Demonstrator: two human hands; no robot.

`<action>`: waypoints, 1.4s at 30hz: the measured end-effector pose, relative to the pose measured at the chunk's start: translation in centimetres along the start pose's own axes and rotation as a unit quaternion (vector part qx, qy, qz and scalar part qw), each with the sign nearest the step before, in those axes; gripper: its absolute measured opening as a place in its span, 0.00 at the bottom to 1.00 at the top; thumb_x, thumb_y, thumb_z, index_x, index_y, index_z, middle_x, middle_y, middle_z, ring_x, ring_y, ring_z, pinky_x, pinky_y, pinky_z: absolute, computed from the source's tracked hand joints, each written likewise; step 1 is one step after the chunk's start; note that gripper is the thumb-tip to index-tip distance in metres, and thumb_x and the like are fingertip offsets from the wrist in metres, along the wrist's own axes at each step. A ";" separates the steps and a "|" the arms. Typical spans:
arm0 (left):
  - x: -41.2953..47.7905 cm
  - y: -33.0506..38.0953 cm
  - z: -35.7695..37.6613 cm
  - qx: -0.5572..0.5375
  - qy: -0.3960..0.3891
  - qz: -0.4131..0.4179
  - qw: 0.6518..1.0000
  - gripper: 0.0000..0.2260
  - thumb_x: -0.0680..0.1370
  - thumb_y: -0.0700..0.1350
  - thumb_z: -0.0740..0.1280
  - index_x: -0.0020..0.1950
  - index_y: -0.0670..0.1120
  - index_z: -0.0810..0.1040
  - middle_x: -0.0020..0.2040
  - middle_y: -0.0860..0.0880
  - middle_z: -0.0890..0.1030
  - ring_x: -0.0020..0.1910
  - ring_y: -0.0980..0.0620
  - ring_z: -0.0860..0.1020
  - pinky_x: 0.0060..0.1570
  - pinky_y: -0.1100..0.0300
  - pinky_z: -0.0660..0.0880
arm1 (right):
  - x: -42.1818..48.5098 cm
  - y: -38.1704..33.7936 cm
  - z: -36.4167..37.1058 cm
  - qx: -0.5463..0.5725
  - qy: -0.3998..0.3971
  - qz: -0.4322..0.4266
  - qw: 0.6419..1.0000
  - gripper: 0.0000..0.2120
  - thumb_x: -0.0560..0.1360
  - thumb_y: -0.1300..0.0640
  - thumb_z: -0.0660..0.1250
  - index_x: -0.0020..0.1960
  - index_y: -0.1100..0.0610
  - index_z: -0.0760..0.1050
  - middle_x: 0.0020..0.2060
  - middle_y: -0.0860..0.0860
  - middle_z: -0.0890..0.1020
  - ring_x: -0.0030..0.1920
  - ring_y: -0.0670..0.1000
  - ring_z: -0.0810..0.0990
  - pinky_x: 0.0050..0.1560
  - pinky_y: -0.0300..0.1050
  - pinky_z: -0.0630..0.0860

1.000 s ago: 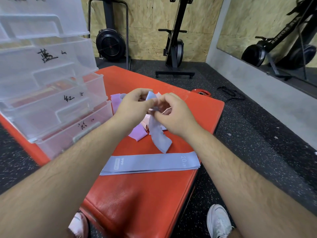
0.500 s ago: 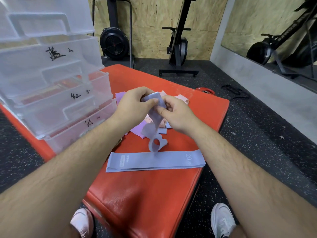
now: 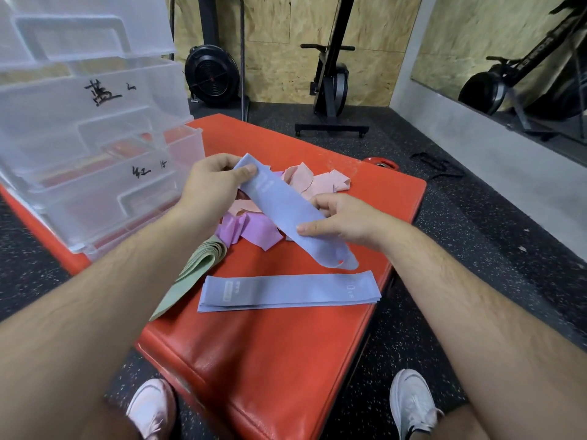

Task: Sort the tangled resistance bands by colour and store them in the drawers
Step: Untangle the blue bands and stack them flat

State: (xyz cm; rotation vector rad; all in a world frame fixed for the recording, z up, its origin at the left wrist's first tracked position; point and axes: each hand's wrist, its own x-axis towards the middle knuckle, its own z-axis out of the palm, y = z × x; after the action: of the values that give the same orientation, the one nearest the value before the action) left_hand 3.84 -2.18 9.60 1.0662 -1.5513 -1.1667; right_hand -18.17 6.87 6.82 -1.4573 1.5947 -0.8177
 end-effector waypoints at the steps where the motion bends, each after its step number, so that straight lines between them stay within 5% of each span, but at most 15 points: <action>1: -0.1 0.0 -0.1 -0.008 0.003 -0.002 1.000 0.03 0.77 0.43 0.71 0.44 0.45 0.83 0.39 0.46 0.82 0.37 0.49 0.78 0.43 0.51 0.76 | -0.2 0.3 0.0 -0.009 -0.019 0.015 1.000 0.20 0.67 0.50 0.80 0.55 0.56 0.82 0.49 0.50 0.87 0.50 0.51 0.85 0.55 0.49 0.79; 7: -0.1 -1.0 -1.5 -0.039 0.039 -0.040 0.998 0.04 0.78 0.40 0.68 0.45 0.41 0.81 0.40 0.43 0.84 0.36 0.47 0.82 0.42 0.53 0.81 | -1.8 1.0 -1.7 -0.027 -0.067 0.065 0.995 0.15 0.70 0.59 0.78 0.54 0.61 0.81 0.44 0.53 0.84 0.44 0.51 0.83 0.57 0.53 0.80; 10: -0.2 -1.4 -1.6 -0.065 0.056 -0.060 0.994 0.06 0.79 0.37 0.67 0.42 0.43 0.80 0.38 0.46 0.83 0.35 0.50 0.83 0.39 0.58 0.82 | -2.1 0.9 -2.2 -0.034 -0.038 0.066 0.997 0.19 0.67 0.54 0.77 0.55 0.57 0.79 0.47 0.56 0.84 0.46 0.52 0.83 0.62 0.58 0.77; 15: -0.1 -1.9 -2.0 -0.106 0.059 -0.097 0.988 0.04 0.78 0.35 0.67 0.44 0.40 0.80 0.40 0.43 0.83 0.33 0.51 0.84 0.37 0.60 0.81 | -2.8 1.4 -3.2 0.060 0.013 0.028 0.998 0.17 0.66 0.48 0.79 0.51 0.49 0.77 0.41 0.61 0.75 0.43 0.55 0.76 0.54 0.60 0.80; 18: 0.3 -2.4 -2.4 -0.094 0.078 -0.113 0.986 0.06 0.78 0.36 0.68 0.41 0.41 0.77 0.39 0.45 0.81 0.31 0.53 0.82 0.41 0.59 0.82 | -3.5 1.7 -3.6 0.019 0.027 0.023 0.999 0.25 0.63 0.40 0.81 0.50 0.54 0.77 0.40 0.56 0.75 0.42 0.53 0.73 0.45 0.51 0.73; 22: 0.9 -3.1 -3.5 -0.113 0.108 -0.146 0.977 0.07 0.78 0.36 0.69 0.41 0.43 0.75 0.39 0.46 0.79 0.26 0.55 0.82 0.41 0.60 0.82 | -4.4 2.2 -4.2 0.022 -0.038 0.054 0.998 0.20 0.64 0.56 0.81 0.51 0.62 0.78 0.42 0.55 0.81 0.41 0.48 0.81 0.45 0.39 0.78; 25: 0.8 -3.2 -3.5 -0.110 0.106 -0.149 0.977 0.08 0.78 0.36 0.69 0.41 0.43 0.75 0.39 0.46 0.79 0.25 0.56 0.81 0.38 0.62 0.81 | -4.6 2.2 -4.1 -0.048 -0.049 0.060 0.996 0.18 0.65 0.65 0.81 0.53 0.59 0.80 0.43 0.53 0.82 0.42 0.48 0.78 0.50 0.43 0.76; 30: 0.8 -3.4 -3.9 -0.106 0.106 -0.151 0.977 0.08 0.78 0.35 0.68 0.41 0.41 0.74 0.40 0.44 0.78 0.32 0.51 0.81 0.33 0.62 0.81 | -4.5 2.1 -3.7 -0.055 0.116 0.006 0.992 0.09 0.73 0.67 0.74 0.45 0.56 0.77 0.35 0.51 0.80 0.33 0.47 0.81 0.41 0.47 0.76; 35: 0.6 -4.2 -3.3 -0.082 0.082 -0.166 0.979 0.03 0.78 0.35 0.68 0.46 0.40 0.76 0.44 0.41 0.80 0.32 0.47 0.82 0.38 0.57 0.83 | -3.9 2.5 -2.9 -0.164 0.321 -0.072 0.930 0.08 0.79 0.63 0.58 0.49 0.50 0.67 0.49 0.51 0.72 0.34 0.54 0.82 0.35 0.50 0.82; 39: 0.3 -4.3 -2.9 -0.074 0.076 -0.154 0.982 0.04 0.79 0.36 0.68 0.44 0.42 0.76 0.41 0.42 0.81 0.30 0.48 0.82 0.44 0.51 0.82 | -3.4 2.5 -2.2 -0.099 0.322 -0.020 0.941 0.08 0.82 0.63 0.53 0.53 0.50 0.65 0.53 0.55 0.75 0.38 0.54 0.86 0.36 0.45 0.82; 42: 0.2 -4.3 -3.2 -0.074 0.071 -0.155 0.983 0.05 0.79 0.36 0.68 0.44 0.43 0.76 0.40 0.42 0.81 0.36 0.44 0.82 0.50 0.47 0.80 | -3.1 2.9 -2.1 0.060 0.273 0.032 0.960 0.14 0.81 0.67 0.52 0.49 0.49 0.66 0.49 0.57 0.80 0.41 0.54 0.87 0.51 0.58 0.83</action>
State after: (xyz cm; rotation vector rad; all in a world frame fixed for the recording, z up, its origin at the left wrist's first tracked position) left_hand 7.43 -3.86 5.96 1.2908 -1.1963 -1.3588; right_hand -21.34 10.21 5.71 -1.1409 1.9362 -1.3360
